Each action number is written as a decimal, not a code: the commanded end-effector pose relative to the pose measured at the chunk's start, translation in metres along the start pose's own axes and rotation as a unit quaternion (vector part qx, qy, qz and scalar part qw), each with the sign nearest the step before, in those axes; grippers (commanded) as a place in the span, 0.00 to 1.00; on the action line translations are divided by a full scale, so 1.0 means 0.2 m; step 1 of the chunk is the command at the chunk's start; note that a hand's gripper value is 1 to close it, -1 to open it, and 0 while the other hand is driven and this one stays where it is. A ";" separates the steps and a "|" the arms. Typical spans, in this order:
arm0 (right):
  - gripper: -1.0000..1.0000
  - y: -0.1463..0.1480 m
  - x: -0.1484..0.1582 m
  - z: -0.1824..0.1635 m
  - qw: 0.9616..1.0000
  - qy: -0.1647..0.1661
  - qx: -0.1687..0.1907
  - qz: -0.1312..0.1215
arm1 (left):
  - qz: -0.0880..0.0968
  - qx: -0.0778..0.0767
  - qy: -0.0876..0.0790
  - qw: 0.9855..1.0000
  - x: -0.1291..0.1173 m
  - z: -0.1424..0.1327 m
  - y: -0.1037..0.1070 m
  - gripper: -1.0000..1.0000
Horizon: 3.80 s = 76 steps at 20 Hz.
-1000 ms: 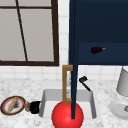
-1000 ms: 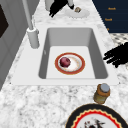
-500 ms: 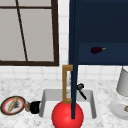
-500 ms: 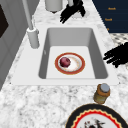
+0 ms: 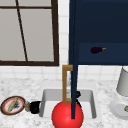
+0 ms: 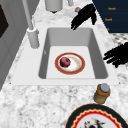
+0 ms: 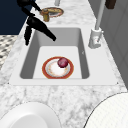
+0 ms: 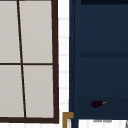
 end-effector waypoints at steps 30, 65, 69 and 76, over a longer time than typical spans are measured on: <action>0.00 -0.05 0.61 0.29 0.995 -0.020 -0.020 -0.096 | 0.000 0.000 0.000 1.000 0.00 0.00 0.00 0.50; 0.00 -0.64 0.42 1.33 0.992 -0.003 -0.007 -0.128 | 0.000 0.000 0.000 1.000 0.00 0.00 0.00 0.50; 0.00 -0.69 0.36 1.45 0.992 -0.007 -0.003 -0.130 | 0.000 0.000 0.000 1.000 0.00 0.00 0.00 0.50; 0.00 -0.57 0.24 1.60 0.985 -0.050 -0.009 -0.166 | 0.000 0.000 0.000 1.000 0.00 0.00 0.00 0.50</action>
